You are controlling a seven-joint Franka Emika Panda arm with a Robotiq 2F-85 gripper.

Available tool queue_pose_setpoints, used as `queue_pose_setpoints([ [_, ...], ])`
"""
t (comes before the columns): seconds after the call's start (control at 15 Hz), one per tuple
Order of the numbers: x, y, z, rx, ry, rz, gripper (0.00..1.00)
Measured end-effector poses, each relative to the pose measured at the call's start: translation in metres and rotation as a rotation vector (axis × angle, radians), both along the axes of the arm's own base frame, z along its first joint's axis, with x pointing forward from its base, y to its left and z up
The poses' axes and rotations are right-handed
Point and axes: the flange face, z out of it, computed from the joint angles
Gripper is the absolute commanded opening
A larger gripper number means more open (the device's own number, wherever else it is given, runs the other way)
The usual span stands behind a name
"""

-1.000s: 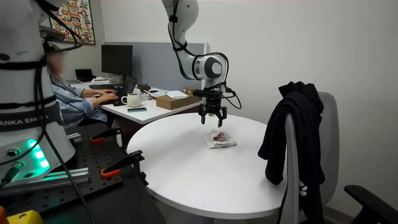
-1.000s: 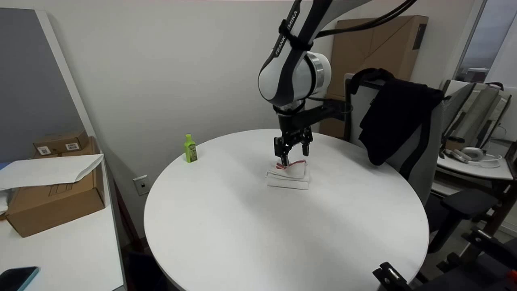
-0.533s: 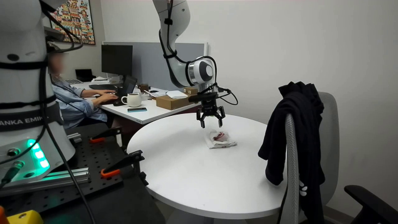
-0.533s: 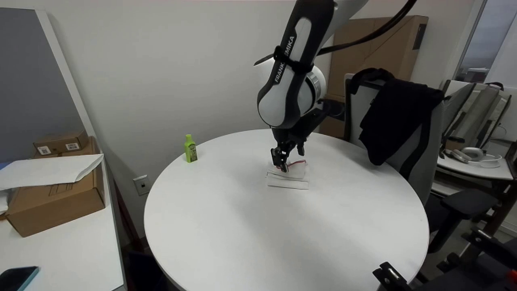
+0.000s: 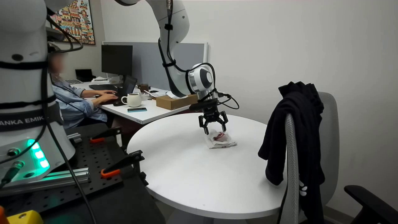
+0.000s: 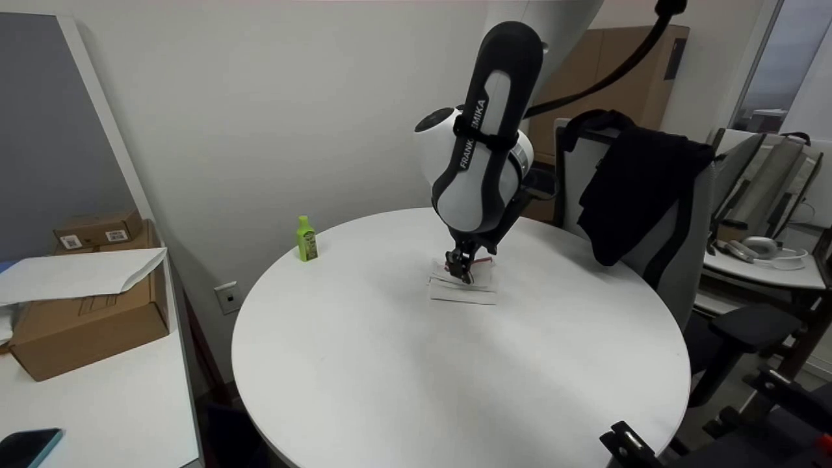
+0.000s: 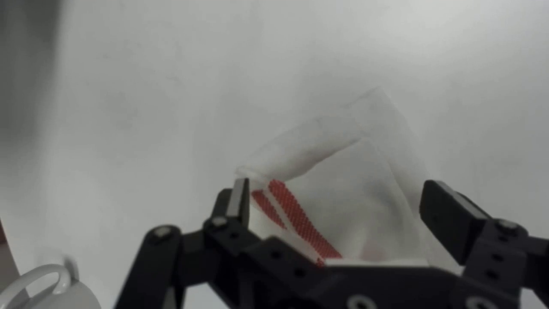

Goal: Use the towel to wipe the table then unfold it.

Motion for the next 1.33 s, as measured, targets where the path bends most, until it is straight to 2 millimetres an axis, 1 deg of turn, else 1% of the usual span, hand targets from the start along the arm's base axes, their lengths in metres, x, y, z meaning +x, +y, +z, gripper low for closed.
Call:
queue_pose_setpoints([
  [0.27,0.0,0.003,-0.009,-0.029,-0.057,0.033,1.0],
  [0.33,0.0,0.007,-0.01,-0.036,-0.066,0.042,0.75],
  [0.4,-0.001,0.011,-0.012,-0.042,-0.072,0.052,0.74],
  [0.53,-0.004,0.021,-0.015,-0.055,-0.075,0.073,0.6],
  [0.73,-0.008,0.034,-0.021,-0.07,-0.069,0.097,0.37],
  [0.8,-0.009,0.036,-0.023,-0.074,-0.067,0.103,0.28],
  [1.0,-0.011,0.041,-0.025,-0.087,-0.066,0.118,0.05],
  [1.07,-0.011,0.042,-0.024,-0.09,-0.068,0.119,0.01],
  [1.13,-0.011,0.042,-0.023,-0.094,-0.071,0.12,0.0],
  [1.33,-0.007,0.039,-0.016,-0.105,-0.095,0.099,0.02],
])
